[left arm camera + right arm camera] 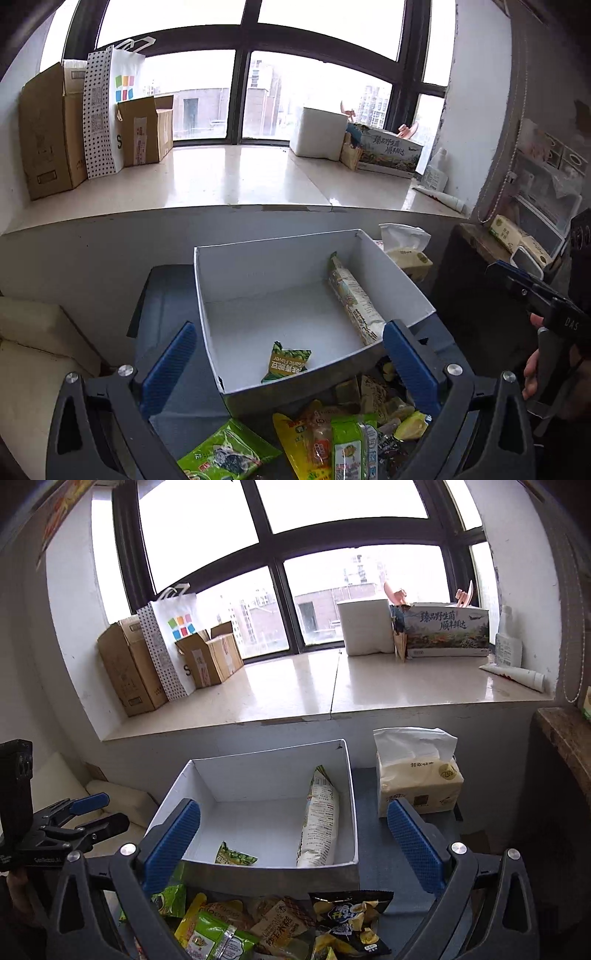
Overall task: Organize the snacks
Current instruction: 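Grasp the green silver-striped snack bag with the right tool and lift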
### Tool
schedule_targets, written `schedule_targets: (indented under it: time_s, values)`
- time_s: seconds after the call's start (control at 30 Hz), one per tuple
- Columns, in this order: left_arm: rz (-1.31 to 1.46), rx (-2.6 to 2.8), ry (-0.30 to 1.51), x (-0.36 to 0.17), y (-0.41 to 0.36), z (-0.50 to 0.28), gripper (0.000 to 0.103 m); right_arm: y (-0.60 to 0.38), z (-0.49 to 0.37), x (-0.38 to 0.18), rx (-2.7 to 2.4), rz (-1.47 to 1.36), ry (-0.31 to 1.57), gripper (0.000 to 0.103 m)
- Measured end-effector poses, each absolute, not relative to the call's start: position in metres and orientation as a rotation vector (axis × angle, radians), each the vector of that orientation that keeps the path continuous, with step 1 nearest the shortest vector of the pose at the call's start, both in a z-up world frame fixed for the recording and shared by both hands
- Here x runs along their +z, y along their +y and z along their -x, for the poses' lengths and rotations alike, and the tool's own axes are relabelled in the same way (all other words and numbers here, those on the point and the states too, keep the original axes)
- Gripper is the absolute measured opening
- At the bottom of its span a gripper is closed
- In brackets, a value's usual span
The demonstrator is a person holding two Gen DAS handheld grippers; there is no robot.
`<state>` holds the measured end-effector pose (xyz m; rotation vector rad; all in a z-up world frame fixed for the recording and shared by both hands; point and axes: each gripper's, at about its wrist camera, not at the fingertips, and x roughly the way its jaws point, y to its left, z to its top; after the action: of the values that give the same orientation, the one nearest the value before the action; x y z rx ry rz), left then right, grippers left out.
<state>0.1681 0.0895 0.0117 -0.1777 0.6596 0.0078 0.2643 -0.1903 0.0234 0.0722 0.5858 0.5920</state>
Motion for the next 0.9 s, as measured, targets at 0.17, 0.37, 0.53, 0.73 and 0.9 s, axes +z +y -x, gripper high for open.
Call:
schedule_targets:
  time_s: [0.17,0.37,0.53,0.73,0.9]
  values:
    - [0.142,-0.027,0.609,0.012,0.061,-0.102,0.103,-0.224,-0.195,0.001,0.655,-0.134,0.562,0.103]
    - [0.211,-0.015,0.613,-0.004,0.042,-0.035,0.103,-0.209,-0.150,-0.051,0.718,-0.186,0.781,0.103]
    - [0.233,0.032,0.653,-0.022,0.046,-0.010,0.103,-0.155,-0.141,-0.089,0.769,-0.058,0.888,0.103]
    - [0.165,0.166,0.696,-0.036,0.055,-0.004,0.103,-0.114,-0.163,-0.122,0.763,0.034,0.986,0.103]
    - [0.234,0.210,0.736,-0.045,0.070,-0.009,0.103,-0.103,-0.184,-0.142,0.734,-0.023,1.064,0.103]
